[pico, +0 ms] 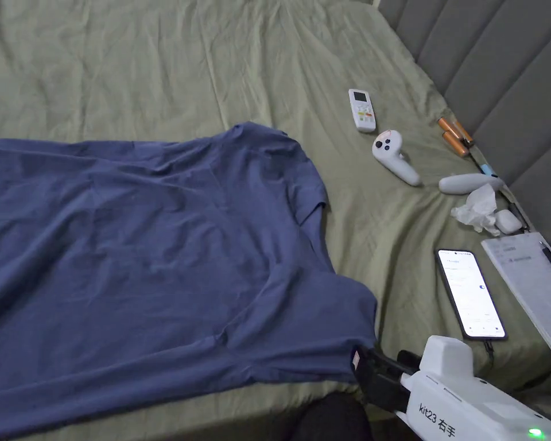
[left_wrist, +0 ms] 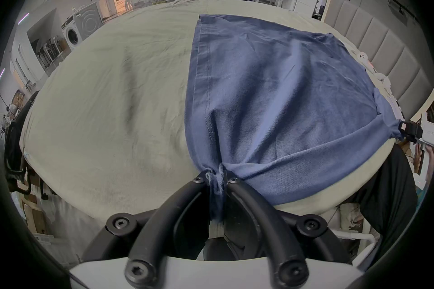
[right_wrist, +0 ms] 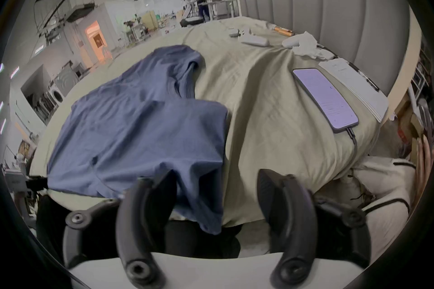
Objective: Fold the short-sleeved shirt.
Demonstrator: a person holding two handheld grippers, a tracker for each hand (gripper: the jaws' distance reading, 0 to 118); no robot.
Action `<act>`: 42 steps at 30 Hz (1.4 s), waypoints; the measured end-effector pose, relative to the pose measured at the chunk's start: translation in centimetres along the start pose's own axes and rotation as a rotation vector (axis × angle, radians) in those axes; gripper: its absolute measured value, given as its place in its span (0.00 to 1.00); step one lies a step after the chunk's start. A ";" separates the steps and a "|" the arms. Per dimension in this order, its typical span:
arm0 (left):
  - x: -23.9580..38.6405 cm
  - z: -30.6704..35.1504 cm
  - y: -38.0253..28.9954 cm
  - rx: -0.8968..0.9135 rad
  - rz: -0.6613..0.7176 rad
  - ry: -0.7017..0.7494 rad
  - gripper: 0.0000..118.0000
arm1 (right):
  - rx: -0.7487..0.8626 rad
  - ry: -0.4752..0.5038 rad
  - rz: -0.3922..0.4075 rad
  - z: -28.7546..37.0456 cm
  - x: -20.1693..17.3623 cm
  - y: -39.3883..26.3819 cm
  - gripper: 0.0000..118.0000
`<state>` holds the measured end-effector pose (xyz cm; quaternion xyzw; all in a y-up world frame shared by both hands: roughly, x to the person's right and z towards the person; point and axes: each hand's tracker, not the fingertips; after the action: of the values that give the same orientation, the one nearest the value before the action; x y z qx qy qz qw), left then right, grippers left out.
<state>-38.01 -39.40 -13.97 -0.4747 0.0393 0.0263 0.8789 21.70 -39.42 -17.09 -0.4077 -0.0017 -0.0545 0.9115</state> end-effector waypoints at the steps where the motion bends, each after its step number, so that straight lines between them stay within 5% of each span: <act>1: 0.2 0.1 0.0 0.003 -0.003 0.003 0.09 | 0.001 0.018 0.010 -0.3 0.1 0.1 0.33; 3: 0.0 0.1 -0.1 0.009 -0.001 0.008 0.09 | -0.009 0.101 0.028 -0.6 0.1 0.2 0.21; 7: -0.4 0.1 -0.4 0.027 0.005 0.006 0.09 | -0.053 0.112 0.117 -2.0 0.1 0.2 0.16; 11: -1.0 1.5 -0.6 0.068 0.028 -0.017 0.08 | -0.022 0.115 0.066 -0.8 0.6 0.5 0.05; 19: -2.6 6.3 -2.2 0.263 0.098 -0.045 0.07 | 0.144 0.095 0.043 6.4 -1.7 -0.2 0.04; 30: -4.3 9.4 -3.2 0.265 0.076 -0.085 0.06 | 0.175 0.076 -0.008 10.1 -0.9 1.6 0.04; 39: -4.6 4.0 7.0 0.253 0.047 -0.014 0.06 | 0.209 0.118 0.037 2.5 -3.6 11.3 0.04; 42: -5.3 1.2 11.0 0.235 0.104 -0.060 0.06 | 0.164 0.075 0.115 -1.5 -5.0 14.6 0.04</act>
<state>-44.14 -32.42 -21.92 -0.3650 0.0402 0.0812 0.9266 18.11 -30.35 -29.16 -0.3289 0.0514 -0.0169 0.9428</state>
